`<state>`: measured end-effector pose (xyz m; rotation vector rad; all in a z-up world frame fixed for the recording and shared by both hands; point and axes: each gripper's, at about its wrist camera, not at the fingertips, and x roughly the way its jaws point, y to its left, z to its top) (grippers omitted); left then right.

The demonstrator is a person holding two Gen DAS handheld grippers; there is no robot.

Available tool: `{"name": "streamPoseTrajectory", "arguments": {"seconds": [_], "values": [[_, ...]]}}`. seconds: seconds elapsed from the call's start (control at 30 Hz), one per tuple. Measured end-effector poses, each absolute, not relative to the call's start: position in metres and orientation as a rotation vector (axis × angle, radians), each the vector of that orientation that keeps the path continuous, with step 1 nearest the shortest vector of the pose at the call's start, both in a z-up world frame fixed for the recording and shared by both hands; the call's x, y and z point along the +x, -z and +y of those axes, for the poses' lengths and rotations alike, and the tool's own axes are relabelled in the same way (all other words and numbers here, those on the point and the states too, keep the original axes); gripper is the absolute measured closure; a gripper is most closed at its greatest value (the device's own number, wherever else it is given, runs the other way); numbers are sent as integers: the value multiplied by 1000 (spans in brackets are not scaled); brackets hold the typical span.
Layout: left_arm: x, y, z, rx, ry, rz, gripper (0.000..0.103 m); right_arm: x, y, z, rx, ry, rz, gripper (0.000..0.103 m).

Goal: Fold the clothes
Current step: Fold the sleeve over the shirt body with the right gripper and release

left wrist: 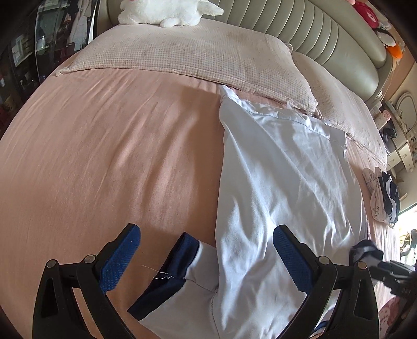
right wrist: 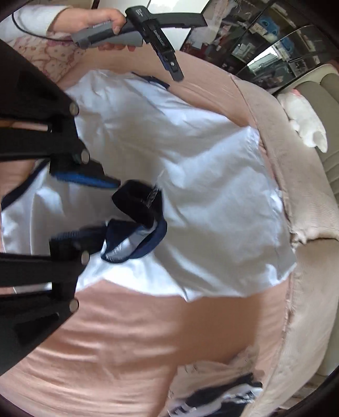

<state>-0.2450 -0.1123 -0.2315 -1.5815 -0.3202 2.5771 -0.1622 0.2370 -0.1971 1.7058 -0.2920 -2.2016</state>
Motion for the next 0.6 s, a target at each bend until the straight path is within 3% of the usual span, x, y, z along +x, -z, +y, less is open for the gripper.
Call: {"name": "streamPoseTrajectory", "arguments": {"seconds": [0.03,0.2,0.27,0.5,0.6], "values": [[-245,232,-112,-1584,-2576,-320,0,-160,198,234,1711,2151,-335,40],[-246,234,-112,-1596,-2568,-316,0,-153,170,268,1566,2251,-460,37],[-246,234,-112,-1600,-2565,-315,0,-154,170,289,1581,2445,-337,29],[-245,235,-104,-1611,-2571,-238,0,-149,256,273,1997,2202,309,29],[-243,233,-110,-1620,-2578,-269,0,-152,237,271,1922,2266,288,29]]}}
